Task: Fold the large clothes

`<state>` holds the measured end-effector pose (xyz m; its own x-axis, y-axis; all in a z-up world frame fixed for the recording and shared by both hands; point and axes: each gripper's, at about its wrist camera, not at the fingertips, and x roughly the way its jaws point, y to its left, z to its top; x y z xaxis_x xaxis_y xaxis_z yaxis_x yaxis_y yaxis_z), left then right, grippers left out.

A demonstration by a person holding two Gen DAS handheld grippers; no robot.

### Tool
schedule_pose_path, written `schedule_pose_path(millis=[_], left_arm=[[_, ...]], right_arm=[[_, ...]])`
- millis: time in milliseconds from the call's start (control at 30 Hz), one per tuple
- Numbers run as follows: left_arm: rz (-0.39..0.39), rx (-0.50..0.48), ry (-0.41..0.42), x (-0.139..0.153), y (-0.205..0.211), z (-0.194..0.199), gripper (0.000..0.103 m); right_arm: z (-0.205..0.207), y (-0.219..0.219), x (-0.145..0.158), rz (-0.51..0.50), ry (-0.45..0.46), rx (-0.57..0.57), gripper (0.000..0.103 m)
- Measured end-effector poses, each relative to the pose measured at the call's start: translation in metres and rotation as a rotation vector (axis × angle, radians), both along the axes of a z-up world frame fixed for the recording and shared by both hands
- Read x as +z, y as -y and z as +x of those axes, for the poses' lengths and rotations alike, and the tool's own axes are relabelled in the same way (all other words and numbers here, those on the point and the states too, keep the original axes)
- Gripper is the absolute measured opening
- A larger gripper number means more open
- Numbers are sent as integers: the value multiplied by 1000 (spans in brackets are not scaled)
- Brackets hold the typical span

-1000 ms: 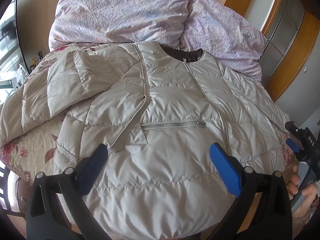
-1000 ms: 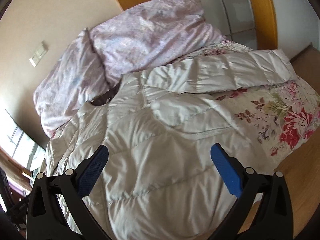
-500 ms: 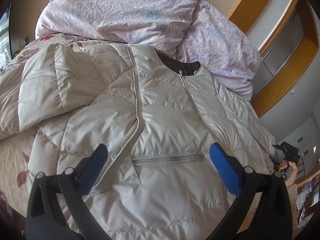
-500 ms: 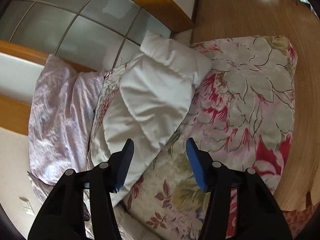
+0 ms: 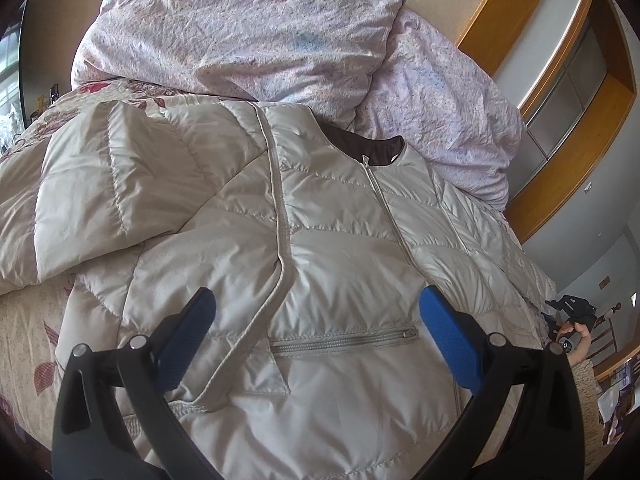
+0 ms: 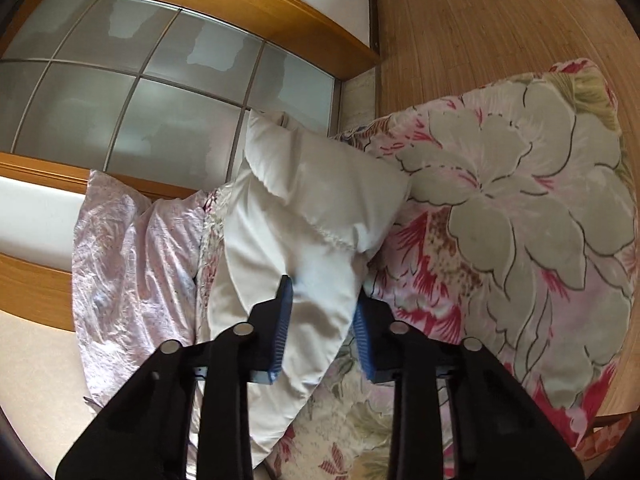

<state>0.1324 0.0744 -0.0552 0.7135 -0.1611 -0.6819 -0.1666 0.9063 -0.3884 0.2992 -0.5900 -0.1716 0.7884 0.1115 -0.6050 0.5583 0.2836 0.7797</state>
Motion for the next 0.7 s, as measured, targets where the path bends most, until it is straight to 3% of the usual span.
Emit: schedule_pose_path(millis=[133,267,367,533,633,700], left_arm=[[-14,19,-21,-5,-6,1,101],[-59,35,-29,-11,-17,-3,101],[-64,57,26,-8,-25,-11,101],[32,135,75,1,-33,-23,101],[7,153,102,2,-43,-29,101],[31,197,148,5,-47,-38,101]], right_arm=[[7,-7,17,-116,-37,16,10],[17,-28,59,-355,-83,48,7],[25,-53,100,-529,-65,84,6],[36,-138,172,-813,78,242,6],[35,-196,197,-857,201,382,6],[31,-234,207,-848,283,485,6]])
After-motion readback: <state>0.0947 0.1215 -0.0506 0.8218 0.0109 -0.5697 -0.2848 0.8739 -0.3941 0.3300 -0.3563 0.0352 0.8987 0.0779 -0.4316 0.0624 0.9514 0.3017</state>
